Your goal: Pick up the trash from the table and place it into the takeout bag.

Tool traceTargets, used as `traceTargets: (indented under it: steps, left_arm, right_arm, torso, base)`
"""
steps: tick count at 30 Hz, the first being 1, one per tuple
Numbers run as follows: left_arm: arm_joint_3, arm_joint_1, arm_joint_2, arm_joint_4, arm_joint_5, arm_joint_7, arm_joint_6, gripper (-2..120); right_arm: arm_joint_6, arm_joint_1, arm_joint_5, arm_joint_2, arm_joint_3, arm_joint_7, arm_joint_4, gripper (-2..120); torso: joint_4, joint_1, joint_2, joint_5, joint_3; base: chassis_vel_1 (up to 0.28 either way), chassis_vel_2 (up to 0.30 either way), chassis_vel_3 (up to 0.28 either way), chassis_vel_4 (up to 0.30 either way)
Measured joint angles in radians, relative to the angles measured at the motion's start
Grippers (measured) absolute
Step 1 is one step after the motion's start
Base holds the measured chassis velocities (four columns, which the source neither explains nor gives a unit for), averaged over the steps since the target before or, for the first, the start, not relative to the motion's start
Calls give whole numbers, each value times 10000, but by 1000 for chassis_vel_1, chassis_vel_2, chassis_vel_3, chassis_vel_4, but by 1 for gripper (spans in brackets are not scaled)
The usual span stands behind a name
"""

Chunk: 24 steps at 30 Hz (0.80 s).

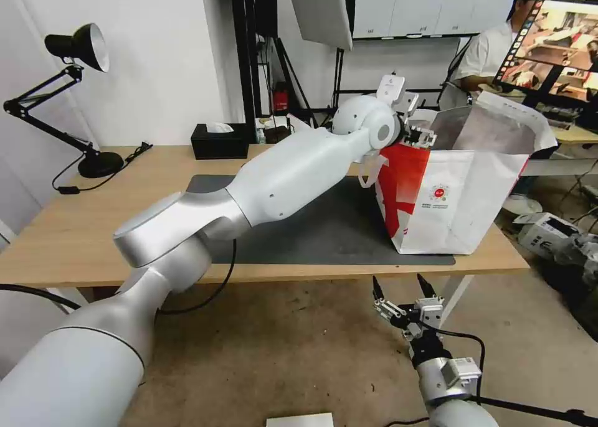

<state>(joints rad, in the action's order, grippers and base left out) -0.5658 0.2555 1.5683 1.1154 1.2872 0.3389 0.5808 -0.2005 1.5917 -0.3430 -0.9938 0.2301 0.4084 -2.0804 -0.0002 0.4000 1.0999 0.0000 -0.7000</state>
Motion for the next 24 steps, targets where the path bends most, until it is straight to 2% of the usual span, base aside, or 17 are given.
traceTargets:
  steps: [1, 3, 10, 12, 13, 15, 16, 18, 19, 20, 22, 23, 24]
  left_arm:
    - [153, 102, -200, 233, -9, 19, -328, 100]
    - [285, 178, -431, 455, 30, 100, -452, 100]
    - [515, 220, -1619, 1395, 431, 373, -520, 100]
    - [516, 66, -2257, 2042, 447, 364, -880, 100]
    - [516, 66, -2257, 2042, 447, 364, -880, 100]
    - [510, -221, -2926, 2825, 415, 369, -1323, 100]
    - [510, -221, -2926, 2825, 415, 369, -1323, 100]
    - [511, -520, -3446, 3411, 145, 364, -1736, 100]
    - [559, -893, -3963, 3972, -146, 318, -2113, 100]
    - [559, -893, -3963, 3972, -146, 318, -2113, 100]
    - [859, -1512, -4569, 4711, -450, 164, -2438, 100]
    - [859, -1512, -4569, 4711, -450, 164, -2438, 100]
    - [1037, -1871, -4818, 5036, -609, 82, -2607, 100]
  right_arm:
    - [0, 0, 0, 0, 0, 0, 0, 100]
    - [0, 0, 0, 0, 0, 0, 0, 100]
    - [0, 0, 0, 0, 0, 0, 0, 100]
    - [0, 0, 0, 0, 0, 0, 0, 100]
    - [0, 0, 0, 0, 0, 0, 0, 100]
    - [0, 0, 0, 0, 0, 1, 0, 100]
    - [0, 0, 0, 0, 0, 1, 0, 100]
    - [0, 0, 0, 0, 0, 0, 0, 100]
    - [0, 0, 0, 0, 0, 0, 0, 100]
    - [0, 0, 0, 0, 0, 0, 0, 100]
    - [0, 0, 1, 0, 0, 0, 0, 100]
    - [0, 0, 1, 0, 0, 0, 0, 100]
    - [0, 0, 0, 0, 0, 0, 0, 100]
  torso:
    - [1, 0, 0, 0, 0]
    - [0, 0, 0, 0, 1]
    - [4, 1, 0, -3, 0]
    - [-1, 0, 0, -2, 0]
    - [-1, 0, 0, -2, 0]
    - [3, 0, 0, -3, 0]
    - [3, 0, 0, -3, 0]
    - [3, 0, 0, -4, 0]
    - [3, 0, 0, -4, 0]
    - [3, 0, 0, -4, 0]
    - [1, 1, 0, -3, 0]
    - [1, 1, 0, -3, 0]
    - [3, 0, 1, -4, 1]
  base:
    - [0, 0, 0, 0]
    - [0, 0, 0, 0]
    - [0, 0, 0, 0]
    - [0, 0, 0, 0]
    - [0, 0, 0, 0]
    - [0, 0, 0, 0]
    - [0, 0, 0, 0]
    - [0, 0, 0, 0]
    - [0, 0, 0, 0]
    - [0, 0, 0, 0]
    - [0, 0, 0, 0]
    - [0, 0, 0, 0]
    - [0, 0, 0, 0]
